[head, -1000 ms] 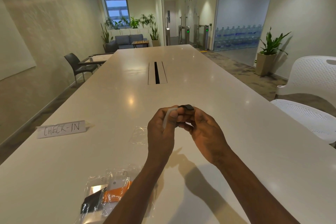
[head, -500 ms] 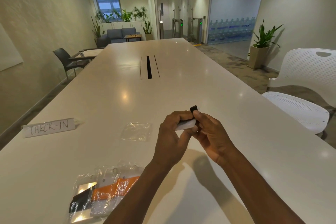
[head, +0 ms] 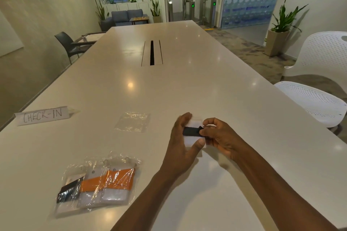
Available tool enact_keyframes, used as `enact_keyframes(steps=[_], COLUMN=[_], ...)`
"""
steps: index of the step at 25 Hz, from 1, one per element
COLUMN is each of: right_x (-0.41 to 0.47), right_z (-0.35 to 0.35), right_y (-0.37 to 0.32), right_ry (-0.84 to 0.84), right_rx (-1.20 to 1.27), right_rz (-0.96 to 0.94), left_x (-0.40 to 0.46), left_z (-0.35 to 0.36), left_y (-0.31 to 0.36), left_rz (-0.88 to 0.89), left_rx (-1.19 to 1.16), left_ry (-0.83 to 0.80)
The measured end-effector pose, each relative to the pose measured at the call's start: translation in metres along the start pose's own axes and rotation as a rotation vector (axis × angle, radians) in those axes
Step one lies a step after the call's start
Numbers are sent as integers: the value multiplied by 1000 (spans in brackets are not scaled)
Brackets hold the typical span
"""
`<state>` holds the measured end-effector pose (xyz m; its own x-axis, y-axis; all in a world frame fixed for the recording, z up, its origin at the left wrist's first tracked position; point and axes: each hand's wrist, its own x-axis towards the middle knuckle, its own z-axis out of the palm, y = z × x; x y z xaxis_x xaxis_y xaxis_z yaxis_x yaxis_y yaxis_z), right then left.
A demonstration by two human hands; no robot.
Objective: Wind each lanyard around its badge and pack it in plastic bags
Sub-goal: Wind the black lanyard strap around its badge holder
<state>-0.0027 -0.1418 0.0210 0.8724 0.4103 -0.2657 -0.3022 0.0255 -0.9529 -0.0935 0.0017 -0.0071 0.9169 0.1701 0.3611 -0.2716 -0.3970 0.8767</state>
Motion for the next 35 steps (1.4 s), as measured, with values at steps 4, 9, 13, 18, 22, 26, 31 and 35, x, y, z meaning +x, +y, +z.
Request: enact_keyframes(steps=[4, 9, 13, 18, 22, 26, 31, 35], right_x=[22, 36, 44, 51, 46, 47, 48, 50], right_z=[-13, -19, -20, -25, -30, -33, -39, -43], right_y=[6, 27, 32, 27, 34, 36, 36, 34], right_ry=[39, 121, 59, 24, 30, 33, 34, 35], right_rx=[-266, -634, -685, -708, -644, -597, -486, -277], right_rz=[-15, -225, -288, -270, -343, -358, -387, -418], left_x=[11, 19, 25, 28, 25, 25, 27, 30], left_z=[14, 25, 24, 23, 23, 21, 17, 10], left_y=[-31, -55, -60, -58, -54, -52, -53, -60], left_rz=[-127, -73, -61, -84, -117, -114, -93, -133], left_rx=[247, 592, 599, 568, 526, 438, 286, 337], left_ry=[-56, -139, -135, -133, -119, -84, 34, 312])
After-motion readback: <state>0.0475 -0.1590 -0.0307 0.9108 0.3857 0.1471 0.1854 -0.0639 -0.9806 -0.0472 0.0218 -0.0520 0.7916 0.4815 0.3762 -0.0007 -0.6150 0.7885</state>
